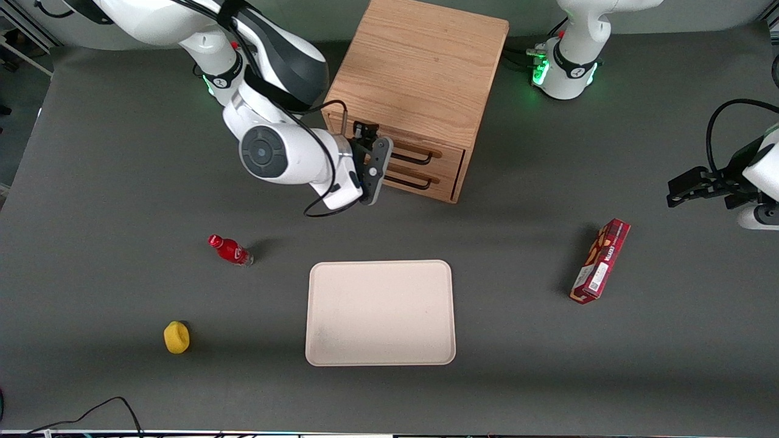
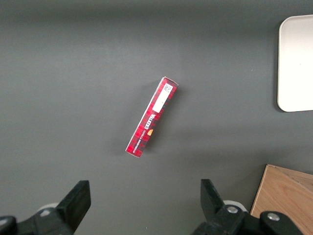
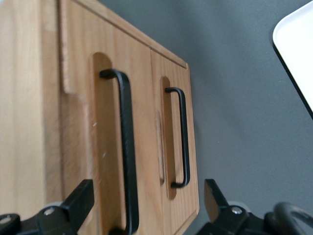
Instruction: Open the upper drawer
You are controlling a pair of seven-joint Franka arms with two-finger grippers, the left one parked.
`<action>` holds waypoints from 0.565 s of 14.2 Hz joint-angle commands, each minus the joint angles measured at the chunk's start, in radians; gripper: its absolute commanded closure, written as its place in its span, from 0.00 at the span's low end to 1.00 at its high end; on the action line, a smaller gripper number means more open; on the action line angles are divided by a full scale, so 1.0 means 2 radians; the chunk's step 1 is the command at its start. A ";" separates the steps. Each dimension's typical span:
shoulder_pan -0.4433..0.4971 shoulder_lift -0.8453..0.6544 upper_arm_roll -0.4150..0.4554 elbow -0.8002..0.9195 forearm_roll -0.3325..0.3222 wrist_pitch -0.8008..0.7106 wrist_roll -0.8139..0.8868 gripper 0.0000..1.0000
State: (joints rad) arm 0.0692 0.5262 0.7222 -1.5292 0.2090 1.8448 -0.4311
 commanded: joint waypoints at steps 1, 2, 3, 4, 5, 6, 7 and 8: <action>-0.003 0.039 0.026 0.011 -0.033 0.027 0.041 0.00; -0.002 0.045 0.027 0.012 -0.041 0.028 0.046 0.00; 0.000 0.048 0.029 0.012 -0.044 0.030 0.050 0.00; 0.001 0.049 0.029 0.008 -0.045 0.037 0.051 0.00; 0.002 0.051 0.029 0.002 -0.045 0.045 0.052 0.00; 0.003 0.051 0.029 0.000 -0.045 0.049 0.051 0.00; 0.003 0.052 0.030 -0.002 -0.048 0.050 0.051 0.00; 0.003 0.055 0.029 0.000 -0.055 0.050 0.052 0.00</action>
State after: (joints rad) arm 0.0751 0.6226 0.7669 -1.5323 0.1402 1.9256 -0.3603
